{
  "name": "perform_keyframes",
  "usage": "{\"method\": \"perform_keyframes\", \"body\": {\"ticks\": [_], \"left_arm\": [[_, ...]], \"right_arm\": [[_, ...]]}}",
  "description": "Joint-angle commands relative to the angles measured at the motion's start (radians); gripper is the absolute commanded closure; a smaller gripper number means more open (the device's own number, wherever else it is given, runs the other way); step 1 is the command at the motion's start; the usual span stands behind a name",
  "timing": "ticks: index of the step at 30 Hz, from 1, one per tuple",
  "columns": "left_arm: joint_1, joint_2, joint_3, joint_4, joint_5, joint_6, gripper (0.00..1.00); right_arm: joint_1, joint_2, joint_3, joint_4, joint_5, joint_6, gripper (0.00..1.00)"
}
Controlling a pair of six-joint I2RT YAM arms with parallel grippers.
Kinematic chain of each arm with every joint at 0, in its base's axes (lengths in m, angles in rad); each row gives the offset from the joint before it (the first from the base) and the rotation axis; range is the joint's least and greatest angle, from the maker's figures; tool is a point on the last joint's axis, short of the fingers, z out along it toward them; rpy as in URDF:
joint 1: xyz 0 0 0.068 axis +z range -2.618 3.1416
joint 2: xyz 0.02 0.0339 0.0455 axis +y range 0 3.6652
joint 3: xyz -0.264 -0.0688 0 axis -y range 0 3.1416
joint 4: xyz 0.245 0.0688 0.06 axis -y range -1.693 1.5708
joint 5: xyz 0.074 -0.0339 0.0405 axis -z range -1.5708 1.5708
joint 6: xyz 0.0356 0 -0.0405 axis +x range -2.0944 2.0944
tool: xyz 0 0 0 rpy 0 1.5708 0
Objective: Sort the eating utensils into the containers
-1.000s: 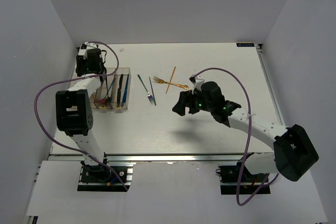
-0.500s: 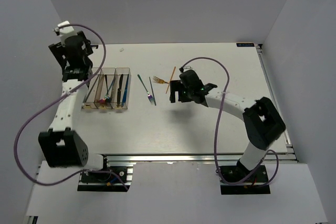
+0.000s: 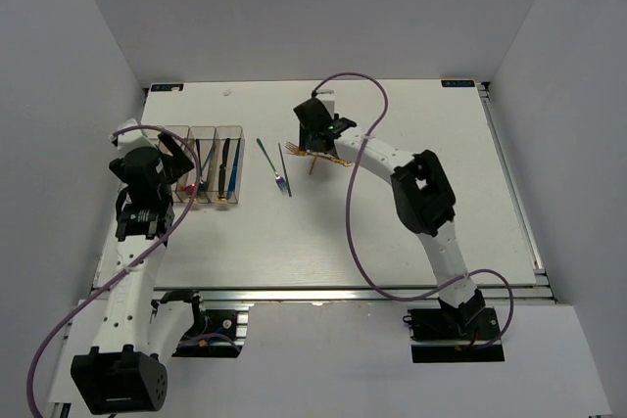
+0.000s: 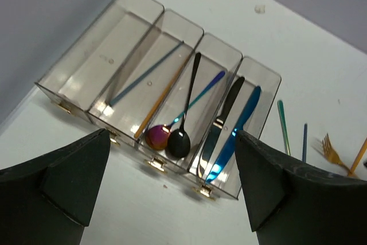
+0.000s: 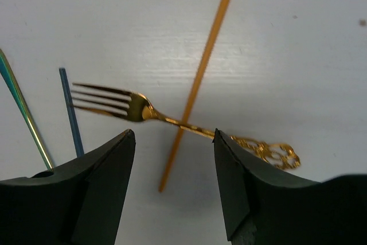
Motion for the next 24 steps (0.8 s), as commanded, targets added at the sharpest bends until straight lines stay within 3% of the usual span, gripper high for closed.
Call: {"method": "perform_keyframes", "body": {"ticks": [1, 4, 5, 10, 16, 24], "left_arm": [[-0.007, 0.000, 0.011, -0.013, 0.091, -0.021, 0.02], [-0.007, 0.005, 0.005, 0.001, 0.157, -0.029, 0.02], [-0.007, 0.008, 0.004, 0.002, 0.171, -0.032, 0.02], [-0.008, 0.005, 0.001, 0.012, 0.234, -0.035, 0.02], [-0.010, 0.005, -0.001, 0.013, 0.268, -0.032, 0.02], [-0.010, 0.015, -0.004, 0.019, 0.296, -0.030, 0.02]], "right_arm": [[-0.004, 0.109, 0.209, -0.149, 0.071, -0.021, 0.37], [-0.004, 0.108, 0.165, -0.099, -0.007, -0.146, 0.37], [-0.006, 0.087, 0.115, 0.018, -0.038, -0.207, 0.37], [-0.024, -0.045, -0.146, 0.237, -0.263, -0.506, 0.46], [-0.095, -0.051, -0.171, 0.223, -0.589, -0.703, 0.51], [-0.141, -0.052, -0.116, 0.167, -0.693, -0.825, 0.49]]}}
